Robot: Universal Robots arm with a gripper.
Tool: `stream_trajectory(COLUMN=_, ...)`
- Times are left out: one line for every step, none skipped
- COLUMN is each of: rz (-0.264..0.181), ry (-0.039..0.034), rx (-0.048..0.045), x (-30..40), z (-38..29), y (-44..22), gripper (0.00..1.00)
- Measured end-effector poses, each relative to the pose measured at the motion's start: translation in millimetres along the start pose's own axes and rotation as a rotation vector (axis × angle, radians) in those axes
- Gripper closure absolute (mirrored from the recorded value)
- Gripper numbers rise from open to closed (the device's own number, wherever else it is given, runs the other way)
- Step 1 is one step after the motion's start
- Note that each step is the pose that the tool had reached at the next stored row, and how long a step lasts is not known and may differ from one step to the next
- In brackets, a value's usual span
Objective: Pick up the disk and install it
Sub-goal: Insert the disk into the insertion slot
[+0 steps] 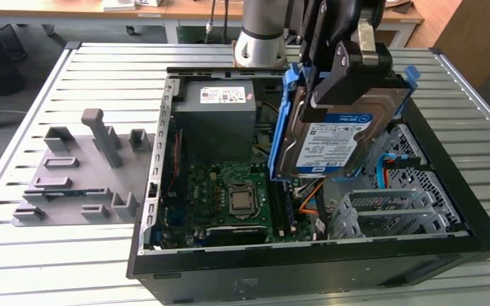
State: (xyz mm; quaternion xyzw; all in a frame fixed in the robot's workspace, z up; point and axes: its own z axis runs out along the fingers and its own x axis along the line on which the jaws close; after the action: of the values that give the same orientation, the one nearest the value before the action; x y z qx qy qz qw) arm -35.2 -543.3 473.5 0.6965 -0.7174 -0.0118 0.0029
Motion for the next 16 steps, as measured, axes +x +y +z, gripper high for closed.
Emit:
stream_trajectory(rz=0.000, ry=-0.0001, rx=0.0000, x=1.3, z=0.2, y=-1.1, gripper=0.64)
stream_trajectory(rz=0.000, ry=-0.0001, rx=0.0000, x=1.9, z=0.4, y=-3.1, gripper=0.64)
stream_trajectory(rz=0.000, ry=0.0000, rx=0.0000, x=2.1, z=0.6, y=-6.0, gripper=0.64)
stream_trajectory(rz=0.000, ry=0.0000, rx=-0.0001, x=2.1, z=0.7, y=-9.4, gripper=0.64)
stream_trajectory(rz=0.000, ry=0.0000, rx=-0.0001, x=2.2, z=0.9, y=-13.0, gripper=0.64)
stream_trajectory(rz=0.000, ry=0.0001, rx=0.0000, x=2.2, z=1.1, y=-15.9, gripper=0.64)
stream_trajectory(rz=0.000, ry=0.0003, rx=-0.0001, x=2.5, z=1.3, y=-17.7, gripper=0.64)
stream_trajectory(rz=0.000, ry=0.0003, rx=-0.0002, x=3.2, z=1.6, y=-19.0, gripper=0.64)
stream_trajectory(rz=0.000, ry=0.0001, rx=-0.0001, x=4.3, z=2.0, y=-20.2, gripper=0.64)
stream_trajectory(rz=0.000, ry=0.0001, rx=-0.0001, x=5.7, z=2.4, y=-21.1, gripper=0.64)
stream_trajectory(rz=0.000, ry=0.0002, rx=-0.0001, x=7.8, z=2.7, y=-21.9, gripper=0.64)
stream_trajectory(rz=0.000, ry=0.0003, rx=-0.0001, x=10.1, z=3.1, y=-22.3, gripper=0.64)
stream_trajectory(rz=0.000, ry=0.0000, rx=0.0000, x=12.6, z=3.6, y=-22.6, gripper=0.64)
stream_trajectory(rz=0.000, ry=0.0000, rx=0.0000, x=14.7, z=4.1, y=-23.1, gripper=0.64)
stream_trajectory(rz=0.000, ry=0.0000, rx=-0.0001, x=16.5, z=4.5, y=-23.5, gripper=0.64)
stream_trajectory(rz=0.000, ry=0.0000, rx=-0.0001, x=18.3, z=4.8, y=-24.2, gripper=0.64)
